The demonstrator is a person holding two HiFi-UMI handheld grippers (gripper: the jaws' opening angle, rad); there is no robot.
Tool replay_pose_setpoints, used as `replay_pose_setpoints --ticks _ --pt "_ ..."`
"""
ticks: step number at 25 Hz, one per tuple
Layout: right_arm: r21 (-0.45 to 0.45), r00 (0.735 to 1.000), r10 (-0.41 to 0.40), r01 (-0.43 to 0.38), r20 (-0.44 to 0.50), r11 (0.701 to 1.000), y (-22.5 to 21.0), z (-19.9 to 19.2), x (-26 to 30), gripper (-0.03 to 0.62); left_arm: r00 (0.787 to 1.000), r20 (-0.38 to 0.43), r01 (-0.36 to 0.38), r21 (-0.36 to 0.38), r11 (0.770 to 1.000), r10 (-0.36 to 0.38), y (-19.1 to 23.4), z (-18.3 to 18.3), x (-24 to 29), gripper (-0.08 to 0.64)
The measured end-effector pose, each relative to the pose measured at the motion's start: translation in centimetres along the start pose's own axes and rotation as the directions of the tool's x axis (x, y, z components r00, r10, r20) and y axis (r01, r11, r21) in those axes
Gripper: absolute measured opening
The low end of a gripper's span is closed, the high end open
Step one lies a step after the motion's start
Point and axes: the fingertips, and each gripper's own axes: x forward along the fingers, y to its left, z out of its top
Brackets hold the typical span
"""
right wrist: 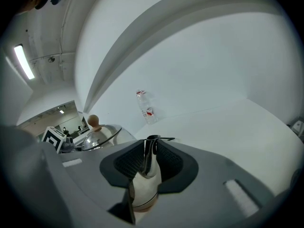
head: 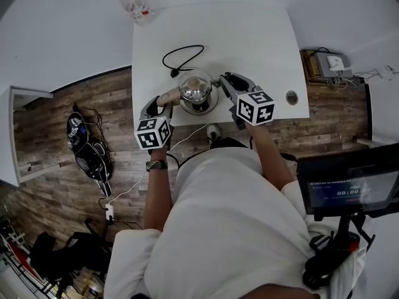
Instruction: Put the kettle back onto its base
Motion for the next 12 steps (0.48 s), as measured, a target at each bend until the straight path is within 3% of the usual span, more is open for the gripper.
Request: replay_pose_setpoints --ticks 6,12 --pt "-0.005 1.0 0.009 -0.009 -0.008 1.0 -0.14 -0.15 0.04 0.086 1.0 0.015 -0.009 -0.006 1.0 0.009 -0.16 -0.17 0.45 0.167" --pt "-0.078 0.999 -0.009 0.006 -0.043 0.997 -0.65 -0.39 0.02 0.1 1.0 0.02 -0.016 0.013 1.0 0.016 -0.37 0.12 0.79 0.186"
